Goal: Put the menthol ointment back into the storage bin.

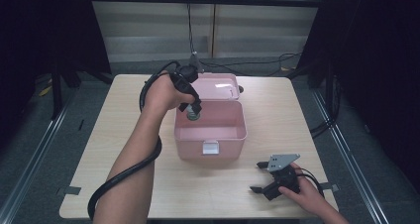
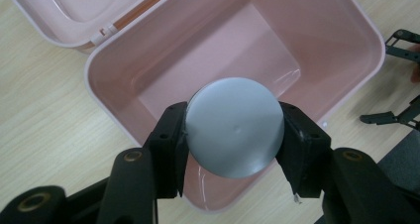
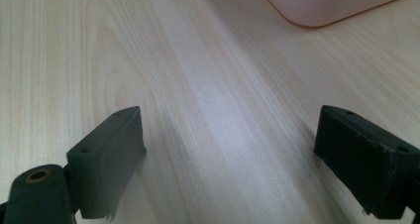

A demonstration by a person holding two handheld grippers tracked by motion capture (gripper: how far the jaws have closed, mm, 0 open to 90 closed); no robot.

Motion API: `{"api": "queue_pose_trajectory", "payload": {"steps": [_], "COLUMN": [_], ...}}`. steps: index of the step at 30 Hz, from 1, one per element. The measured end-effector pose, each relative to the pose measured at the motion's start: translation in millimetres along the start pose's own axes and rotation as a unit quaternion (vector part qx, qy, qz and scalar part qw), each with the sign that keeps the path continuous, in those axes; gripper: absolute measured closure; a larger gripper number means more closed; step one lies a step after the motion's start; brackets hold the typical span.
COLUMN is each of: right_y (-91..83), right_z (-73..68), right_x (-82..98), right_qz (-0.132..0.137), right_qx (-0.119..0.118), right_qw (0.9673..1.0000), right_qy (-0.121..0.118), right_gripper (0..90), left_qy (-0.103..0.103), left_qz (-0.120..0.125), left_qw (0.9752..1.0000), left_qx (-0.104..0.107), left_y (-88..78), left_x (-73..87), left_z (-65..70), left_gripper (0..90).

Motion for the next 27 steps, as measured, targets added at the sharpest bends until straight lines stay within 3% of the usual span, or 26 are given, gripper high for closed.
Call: {"api": "queue_pose_trajectory", "payload": {"steps": [13, 27], "right_y": [0.1, 0.0], "right_z": [0.4, 0.4], "right_x": [-0.2, -0.2], "right_qz": [0.001, 0.001], "right_qx": [0.001, 0.001], "right_qw": [1.0000, 1.0000], "right_qy": [-0.002, -0.002], "right_gripper": [11.2, 11.2], "left_qy": [-0.011, -0.052], "left_qz": [-0.003, -0.019], "left_qw": [0.9999, 0.9984], "left_qx": [-0.006, -0.011], "left_y": [26.3, 59.6], "left_x": [-21.0, -31.9], "left_z": [-0.5, -6.4], "left_gripper": [50.0, 50.0]}}
Point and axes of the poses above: each handheld gripper's, and its own axes: y roughly forward along the jaws, x roughly out of its underside, z roughly to its right, the point moved 9 cm from there along y, roughly forward along the jaws, and after that the axes turned 14 degrees about -z, right-handed, at the moved point
